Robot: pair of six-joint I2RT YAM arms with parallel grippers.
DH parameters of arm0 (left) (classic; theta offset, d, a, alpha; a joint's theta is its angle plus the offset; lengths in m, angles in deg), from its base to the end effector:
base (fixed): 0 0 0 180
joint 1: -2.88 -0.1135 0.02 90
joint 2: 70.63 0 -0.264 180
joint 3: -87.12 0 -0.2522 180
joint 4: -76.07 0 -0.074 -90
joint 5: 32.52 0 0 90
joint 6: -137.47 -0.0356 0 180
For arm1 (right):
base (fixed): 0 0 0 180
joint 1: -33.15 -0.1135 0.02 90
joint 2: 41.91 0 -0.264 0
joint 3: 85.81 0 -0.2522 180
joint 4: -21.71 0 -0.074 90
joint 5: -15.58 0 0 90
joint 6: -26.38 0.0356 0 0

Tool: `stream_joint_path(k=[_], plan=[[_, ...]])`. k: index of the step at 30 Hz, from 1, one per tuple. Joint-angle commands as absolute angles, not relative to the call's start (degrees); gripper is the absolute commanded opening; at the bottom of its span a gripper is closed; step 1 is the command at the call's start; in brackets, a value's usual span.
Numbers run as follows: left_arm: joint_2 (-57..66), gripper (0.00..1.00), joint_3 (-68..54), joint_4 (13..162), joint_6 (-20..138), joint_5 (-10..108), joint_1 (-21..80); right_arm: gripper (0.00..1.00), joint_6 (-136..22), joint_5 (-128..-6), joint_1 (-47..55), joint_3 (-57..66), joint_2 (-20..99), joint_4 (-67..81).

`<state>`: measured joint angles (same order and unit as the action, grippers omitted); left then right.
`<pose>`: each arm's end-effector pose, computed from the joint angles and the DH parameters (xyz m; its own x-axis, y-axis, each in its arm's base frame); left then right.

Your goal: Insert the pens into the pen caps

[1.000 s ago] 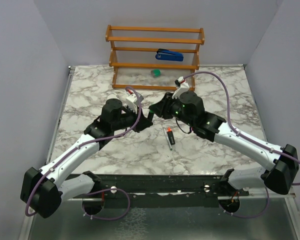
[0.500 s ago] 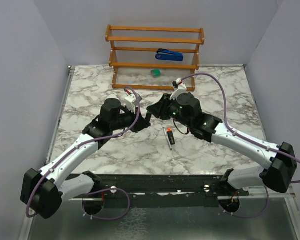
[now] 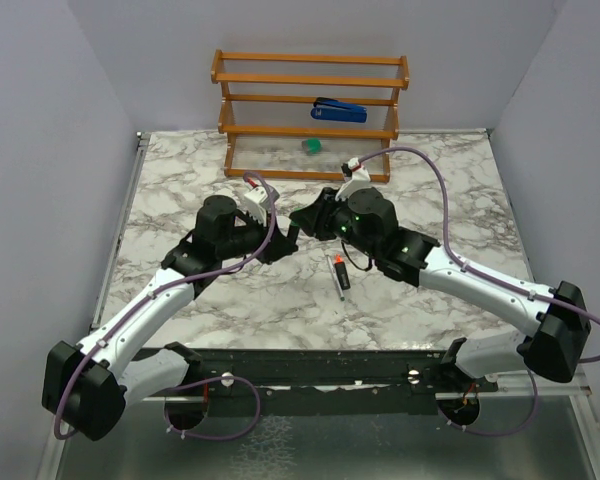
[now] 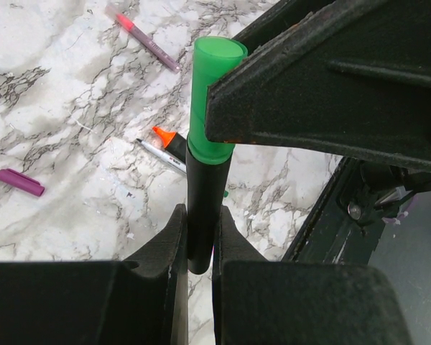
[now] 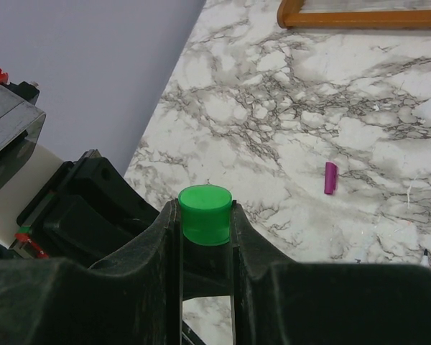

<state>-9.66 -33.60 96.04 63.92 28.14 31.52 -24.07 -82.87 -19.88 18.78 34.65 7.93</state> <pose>0.2037 -0.1311 0.2981 -0.5422 0.0148 -0.8401 0.6923 0.5745 -0.4366 0.1944 0.2496 0.3371 -0.5683 0.2923 -0.7691 -0.4449 0.6772 0.5861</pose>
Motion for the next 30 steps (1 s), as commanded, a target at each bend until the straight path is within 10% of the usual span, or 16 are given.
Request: stream_joint_path(k=[1,30], plan=[[-10.6,0.0,-26.77,72.25,66.76,45.83,25.57,0.0,-23.02,-59.91,-30.65,21.15,37.14,-14.69],[-9.81,0.0,-26.47,71.28,67.96,44.05,23.91,0.0,-25.39,-55.49,-33.34,23.52,35.55,-7.27]])
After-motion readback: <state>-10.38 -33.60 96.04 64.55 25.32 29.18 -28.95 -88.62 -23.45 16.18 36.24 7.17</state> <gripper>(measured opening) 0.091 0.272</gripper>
